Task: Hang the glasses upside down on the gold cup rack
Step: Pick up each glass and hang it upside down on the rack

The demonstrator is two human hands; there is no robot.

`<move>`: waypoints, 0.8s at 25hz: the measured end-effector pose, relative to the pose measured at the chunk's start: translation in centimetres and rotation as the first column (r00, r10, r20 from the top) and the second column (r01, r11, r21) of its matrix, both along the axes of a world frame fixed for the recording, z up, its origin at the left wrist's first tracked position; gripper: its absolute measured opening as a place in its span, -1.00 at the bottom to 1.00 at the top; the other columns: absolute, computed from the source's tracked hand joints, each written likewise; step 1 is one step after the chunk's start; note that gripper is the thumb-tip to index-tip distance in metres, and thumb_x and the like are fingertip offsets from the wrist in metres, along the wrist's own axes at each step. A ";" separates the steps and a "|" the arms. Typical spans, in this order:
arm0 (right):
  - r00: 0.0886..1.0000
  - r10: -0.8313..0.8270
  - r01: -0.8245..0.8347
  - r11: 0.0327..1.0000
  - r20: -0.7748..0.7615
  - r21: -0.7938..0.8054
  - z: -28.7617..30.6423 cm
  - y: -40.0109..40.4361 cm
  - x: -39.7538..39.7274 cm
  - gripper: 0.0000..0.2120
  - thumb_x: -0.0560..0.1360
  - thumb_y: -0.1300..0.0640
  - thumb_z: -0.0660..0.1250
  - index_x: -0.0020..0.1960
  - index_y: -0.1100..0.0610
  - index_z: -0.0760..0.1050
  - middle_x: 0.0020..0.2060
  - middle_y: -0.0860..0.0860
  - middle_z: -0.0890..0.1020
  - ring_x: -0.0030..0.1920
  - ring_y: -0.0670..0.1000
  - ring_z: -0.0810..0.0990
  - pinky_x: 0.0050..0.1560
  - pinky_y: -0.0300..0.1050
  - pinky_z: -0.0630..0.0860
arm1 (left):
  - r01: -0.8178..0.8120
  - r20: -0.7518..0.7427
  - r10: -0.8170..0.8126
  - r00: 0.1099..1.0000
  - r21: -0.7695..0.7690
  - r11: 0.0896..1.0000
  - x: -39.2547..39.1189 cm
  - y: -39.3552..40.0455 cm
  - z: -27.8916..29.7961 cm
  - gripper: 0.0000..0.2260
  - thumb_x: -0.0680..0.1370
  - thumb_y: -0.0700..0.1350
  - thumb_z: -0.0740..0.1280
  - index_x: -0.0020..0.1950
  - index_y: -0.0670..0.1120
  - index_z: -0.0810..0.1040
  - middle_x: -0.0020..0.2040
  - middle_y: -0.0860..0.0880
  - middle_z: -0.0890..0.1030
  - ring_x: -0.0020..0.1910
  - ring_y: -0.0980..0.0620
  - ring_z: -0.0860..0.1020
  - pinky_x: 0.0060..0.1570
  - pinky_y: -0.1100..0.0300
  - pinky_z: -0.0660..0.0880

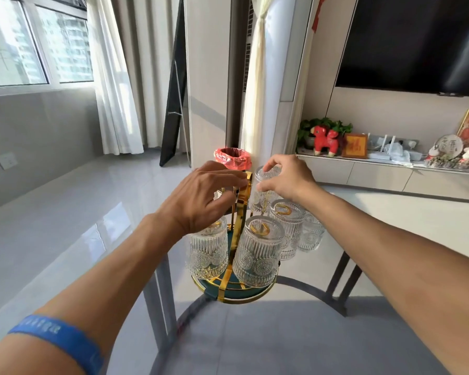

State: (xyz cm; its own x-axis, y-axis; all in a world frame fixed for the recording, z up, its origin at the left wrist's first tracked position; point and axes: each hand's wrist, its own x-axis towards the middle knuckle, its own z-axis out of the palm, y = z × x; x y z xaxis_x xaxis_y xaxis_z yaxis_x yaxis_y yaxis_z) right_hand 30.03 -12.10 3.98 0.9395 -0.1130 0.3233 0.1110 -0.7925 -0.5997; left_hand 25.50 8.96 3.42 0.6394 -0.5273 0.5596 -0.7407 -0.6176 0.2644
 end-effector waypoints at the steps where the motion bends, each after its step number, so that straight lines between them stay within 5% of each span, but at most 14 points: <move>1: 1.000 0.011 -0.012 0.999 -0.029 -0.036 -0.3 0.0 0.1 -0.67 0.22 0.09 0.59 -0.09 0.01 0.55 0.17 0.04 0.59 0.00 0.03 0.48 -0.13 -0.13 0.35 | 0.006 -0.001 -0.006 1.000 -0.001 1.000 0.3 0.1 0.1 -0.45 0.43 0.08 0.03 0.23 -0.05 0.63 0.29 0.04 0.59 0.24 0.13 0.41 0.10 0.54 0.19; 6: 0.985 0.040 -0.064 0.988 -0.168 -0.141 -1.0 -0.2 0.3 -0.73 0.23 0.12 0.60 -0.21 -0.04 0.54 -0.10 -0.05 0.53 -0.10 0.02 0.50 -0.21 -0.13 0.38 | 0.001 -0.011 -0.001 1.000 -0.040 0.999 0.4 -0.2 -0.3 -0.46 0.42 0.08 0.02 0.21 -0.07 0.64 0.27 0.04 0.61 0.20 0.14 0.41 0.06 0.51 0.23; 11: 0.983 0.047 -0.099 0.952 -0.180 -0.291 0.0 -1.0 -0.2 -0.90 0.41 0.03 0.36 -0.16 -0.02 0.65 0.00 -0.02 0.68 -0.12 0.06 0.59 -0.16 -0.07 0.49 | -0.035 0.008 0.035 0.999 -0.048 0.998 0.1 -0.6 -0.4 -0.48 0.46 0.03 0.02 0.23 -0.07 0.62 0.29 0.02 0.60 0.23 0.10 0.42 0.10 0.30 0.30; 14: 0.956 0.090 -0.164 0.953 -0.279 -0.254 0.0 -1.0 -0.4 -0.62 0.51 -0.08 0.16 -0.40 0.08 0.44 -0.26 0.09 0.62 -0.25 0.10 0.52 -0.25 -0.08 0.38 | -0.064 -0.005 0.065 0.998 0.016 0.998 -1.0 -0.8 -0.3 -0.50 0.48 0.01 0.04 0.30 -0.07 0.56 0.37 0.00 0.54 0.34 0.04 0.39 0.25 0.11 0.33; 16: 0.936 0.144 -0.216 0.956 -0.321 -0.199 -0.3 -1.1 -1.0 -0.59 0.59 -0.10 0.03 -0.10 0.07 0.57 0.06 0.11 0.58 0.06 0.13 0.52 -0.04 -0.05 0.35 | -0.130 -0.008 0.132 0.991 0.144 0.981 -1.9 -1.1 0.3 -0.54 0.52 -0.02 0.08 0.37 -0.05 0.50 0.44 -0.01 0.47 0.44 -0.01 0.31 0.39 0.00 0.24; 18: 0.982 0.117 -0.133 0.986 -0.151 -0.103 -1.1 -2.1 -2.5 -0.55 0.60 -0.10 -0.02 0.19 0.09 0.55 0.31 0.09 0.50 0.22 0.12 0.46 0.06 -0.06 0.30 | -0.249 0.085 0.234 0.969 0.330 0.911 -2.8 -1.8 0.9 -0.56 0.55 -0.02 0.14 0.42 -0.04 0.43 0.51 -0.04 0.37 0.52 -0.09 0.20 0.48 -0.09 0.07; 20: 0.996 -0.035 0.023 0.990 0.080 0.136 -2.2 -3.9 -4.7 -0.61 0.55 -0.04 0.07 0.04 0.10 0.62 0.13 0.09 0.64 0.02 0.07 0.51 -0.06 -0.09 0.35 | -0.327 0.233 0.254 0.939 0.374 0.868 -5.1 -3.2 0.8 -0.57 0.56 -0.01 0.17 0.41 -0.06 0.42 0.52 -0.09 0.34 0.52 -0.14 0.21 0.50 -0.17 0.07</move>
State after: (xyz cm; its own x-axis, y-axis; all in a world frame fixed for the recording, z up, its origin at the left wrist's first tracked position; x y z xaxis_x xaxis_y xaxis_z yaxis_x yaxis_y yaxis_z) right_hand 25.29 -16.04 1.79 0.9060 -0.1877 0.3793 0.1426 -0.7086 -0.6911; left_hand 20.45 5.72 4.27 0.7130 -0.5345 0.4537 -0.5214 -0.8369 -0.1666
